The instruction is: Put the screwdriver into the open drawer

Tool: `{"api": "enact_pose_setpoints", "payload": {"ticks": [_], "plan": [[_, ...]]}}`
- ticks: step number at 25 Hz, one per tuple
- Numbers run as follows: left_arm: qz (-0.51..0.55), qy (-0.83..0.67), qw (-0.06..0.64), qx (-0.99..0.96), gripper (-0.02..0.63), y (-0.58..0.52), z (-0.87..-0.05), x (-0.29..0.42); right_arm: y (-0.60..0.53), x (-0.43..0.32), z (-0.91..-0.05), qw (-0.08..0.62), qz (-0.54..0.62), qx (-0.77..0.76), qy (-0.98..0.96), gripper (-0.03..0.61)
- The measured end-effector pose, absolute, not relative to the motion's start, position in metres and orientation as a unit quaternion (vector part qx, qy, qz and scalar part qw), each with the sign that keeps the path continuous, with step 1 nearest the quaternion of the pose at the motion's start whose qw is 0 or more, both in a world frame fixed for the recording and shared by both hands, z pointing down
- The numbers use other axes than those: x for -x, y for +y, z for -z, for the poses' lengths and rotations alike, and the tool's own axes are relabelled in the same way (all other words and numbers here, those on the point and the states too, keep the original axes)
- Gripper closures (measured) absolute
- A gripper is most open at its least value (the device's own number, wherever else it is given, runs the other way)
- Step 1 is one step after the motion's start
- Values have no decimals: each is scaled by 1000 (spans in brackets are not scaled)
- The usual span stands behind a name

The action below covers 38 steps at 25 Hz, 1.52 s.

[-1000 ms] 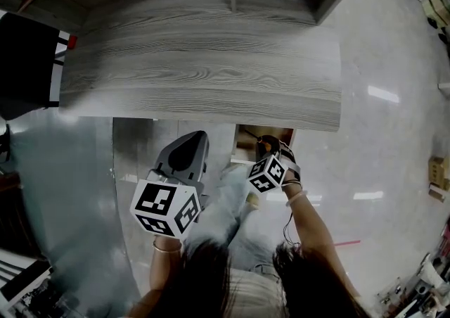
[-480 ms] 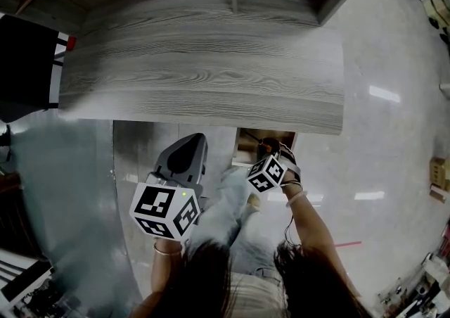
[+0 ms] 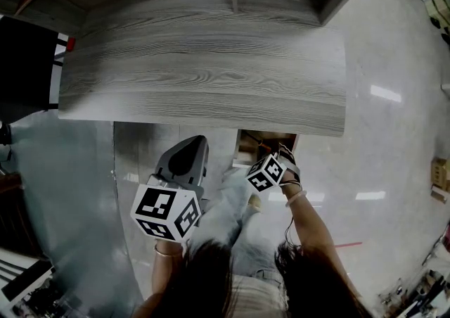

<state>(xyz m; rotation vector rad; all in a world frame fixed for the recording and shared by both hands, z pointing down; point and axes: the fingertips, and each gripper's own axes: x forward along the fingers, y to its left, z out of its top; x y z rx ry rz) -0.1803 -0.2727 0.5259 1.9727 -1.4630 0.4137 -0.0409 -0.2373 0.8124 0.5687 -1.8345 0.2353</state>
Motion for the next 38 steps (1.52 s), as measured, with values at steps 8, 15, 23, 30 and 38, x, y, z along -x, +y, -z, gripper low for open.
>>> {"api": "enact_pose_setpoints", "payload": {"ticks": [8,15,23,30,38], "plan": [[-162,-554,325,-749,597,-271,-531,181,-239,39,-820,585,-97,-235,-770,491],[-161,-554,326,-749,597,-271,-532,181,-241,43,-818,582,-109,-238,-770,491],[-163,-550,329,-750,597,-270,-534,175,-240,39,-824,583,-119,-244,-766,491],[-165,-548,330,-750,597,-269,-535,174,-239,39,-829,588,-121,-249,-760,489],[-165,-547,328,-752,597,-269,-532,170,-238,40,-825,583,-135,-257,-759,470]]}}
